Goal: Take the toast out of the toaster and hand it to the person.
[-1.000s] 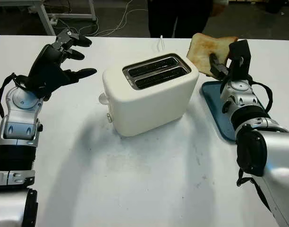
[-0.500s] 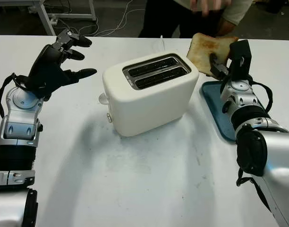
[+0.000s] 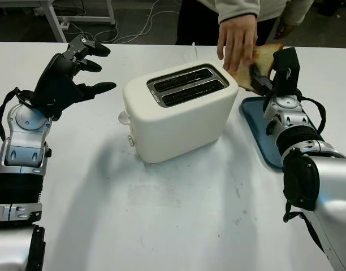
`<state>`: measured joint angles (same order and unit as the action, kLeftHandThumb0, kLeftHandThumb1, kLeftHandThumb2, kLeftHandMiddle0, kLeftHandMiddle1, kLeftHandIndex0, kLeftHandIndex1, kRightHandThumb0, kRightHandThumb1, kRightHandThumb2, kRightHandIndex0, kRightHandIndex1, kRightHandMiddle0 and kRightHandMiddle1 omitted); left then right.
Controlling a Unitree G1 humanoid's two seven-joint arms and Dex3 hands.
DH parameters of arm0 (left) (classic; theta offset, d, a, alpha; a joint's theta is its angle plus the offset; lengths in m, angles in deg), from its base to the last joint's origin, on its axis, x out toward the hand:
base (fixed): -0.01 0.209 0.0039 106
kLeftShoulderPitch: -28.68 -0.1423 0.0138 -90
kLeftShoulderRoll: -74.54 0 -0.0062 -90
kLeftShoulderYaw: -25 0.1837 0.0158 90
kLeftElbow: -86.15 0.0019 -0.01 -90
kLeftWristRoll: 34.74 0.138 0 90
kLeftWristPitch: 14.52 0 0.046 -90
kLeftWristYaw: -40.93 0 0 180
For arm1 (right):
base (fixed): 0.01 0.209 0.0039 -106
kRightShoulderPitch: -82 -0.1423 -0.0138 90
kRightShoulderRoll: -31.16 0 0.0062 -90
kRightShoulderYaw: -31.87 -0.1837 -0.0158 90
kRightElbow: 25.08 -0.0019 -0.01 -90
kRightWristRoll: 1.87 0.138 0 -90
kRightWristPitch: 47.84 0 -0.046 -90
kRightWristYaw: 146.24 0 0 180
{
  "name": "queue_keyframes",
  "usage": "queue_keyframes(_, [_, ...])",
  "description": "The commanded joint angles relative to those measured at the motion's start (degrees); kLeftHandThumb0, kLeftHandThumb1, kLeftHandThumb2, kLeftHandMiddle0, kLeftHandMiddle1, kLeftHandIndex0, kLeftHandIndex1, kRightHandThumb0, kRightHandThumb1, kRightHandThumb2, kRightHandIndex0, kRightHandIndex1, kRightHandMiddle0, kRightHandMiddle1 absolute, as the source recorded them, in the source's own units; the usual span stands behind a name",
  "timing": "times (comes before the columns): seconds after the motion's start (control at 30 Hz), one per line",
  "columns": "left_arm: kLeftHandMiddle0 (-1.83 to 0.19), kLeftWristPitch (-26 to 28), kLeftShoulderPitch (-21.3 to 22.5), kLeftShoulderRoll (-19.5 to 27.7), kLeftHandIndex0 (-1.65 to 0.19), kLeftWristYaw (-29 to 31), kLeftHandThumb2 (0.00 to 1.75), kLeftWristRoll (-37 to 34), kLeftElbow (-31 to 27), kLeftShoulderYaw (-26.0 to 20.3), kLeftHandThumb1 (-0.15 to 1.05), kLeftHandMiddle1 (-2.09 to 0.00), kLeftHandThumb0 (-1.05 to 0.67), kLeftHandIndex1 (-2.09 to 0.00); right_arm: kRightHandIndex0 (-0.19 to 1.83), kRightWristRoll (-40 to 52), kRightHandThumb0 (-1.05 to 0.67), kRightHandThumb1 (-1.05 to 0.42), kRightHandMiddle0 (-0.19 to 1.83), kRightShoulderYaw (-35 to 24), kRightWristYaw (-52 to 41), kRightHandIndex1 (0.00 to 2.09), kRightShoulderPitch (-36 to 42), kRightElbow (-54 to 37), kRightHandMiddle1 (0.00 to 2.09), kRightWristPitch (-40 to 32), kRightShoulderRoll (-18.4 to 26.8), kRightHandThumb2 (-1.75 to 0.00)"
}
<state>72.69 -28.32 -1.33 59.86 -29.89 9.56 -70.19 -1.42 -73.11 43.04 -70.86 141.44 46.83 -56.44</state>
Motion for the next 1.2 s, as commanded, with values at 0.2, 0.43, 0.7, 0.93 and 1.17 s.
queue_keyframes(0.2, [0.0,-0.2,-0.1,0.18,0.0,-0.17,0.0,-0.37,-0.21,-0.24,0.85,-1.24,-0.71,-1.11,0.67,-0.24,-0.14,-0.92,0.24,-0.14,0.9,1.75,-0.66,-0.42,1.75,1.3,-0.55,-0.48])
queue_keyframes(0.43, [0.0,-0.35,-0.21,0.22,0.0,-0.35,0.01,-0.18,-0.06,-0.21,0.86,-1.23,-0.73,-1.1,0.68,-0.62,-0.14,-0.92,0.24,0.33,1.64,1.75,-0.65,-0.43,1.75,1.15,-0.58,-0.48])
queue_keyframes(0.7, [0.0,-0.96,-0.36,0.1,0.0,-0.46,0.01,-0.36,0.23,-0.35,0.86,-1.24,-0.73,-1.1,0.71,-0.03,-0.18,-0.92,0.27,-0.17,-0.01,1.75,-0.39,-0.34,1.75,1.08,-0.6,-0.48])
queue_keyframes(0.93, [0.0,-2.24,-0.26,0.6,0.0,-0.57,0.01,0.43,1.1,-0.03,0.87,-1.23,-0.75,-1.1,0.68,0.22,-0.24,-0.92,0.33,-0.27,-5.73,1.75,0.18,-0.46,1.75,2.06,-0.1,-0.43])
queue_keyframes(1.17, [0.0,-0.99,-0.32,0.13,0.0,-0.33,0.0,-0.57,0.45,-0.43,0.85,-1.22,-0.72,-1.1,0.06,-0.1,-0.55,-0.92,0.09,1.04,-17.83,0.25,1.03,-1.16,0.19,4.26,1.32,-0.35])
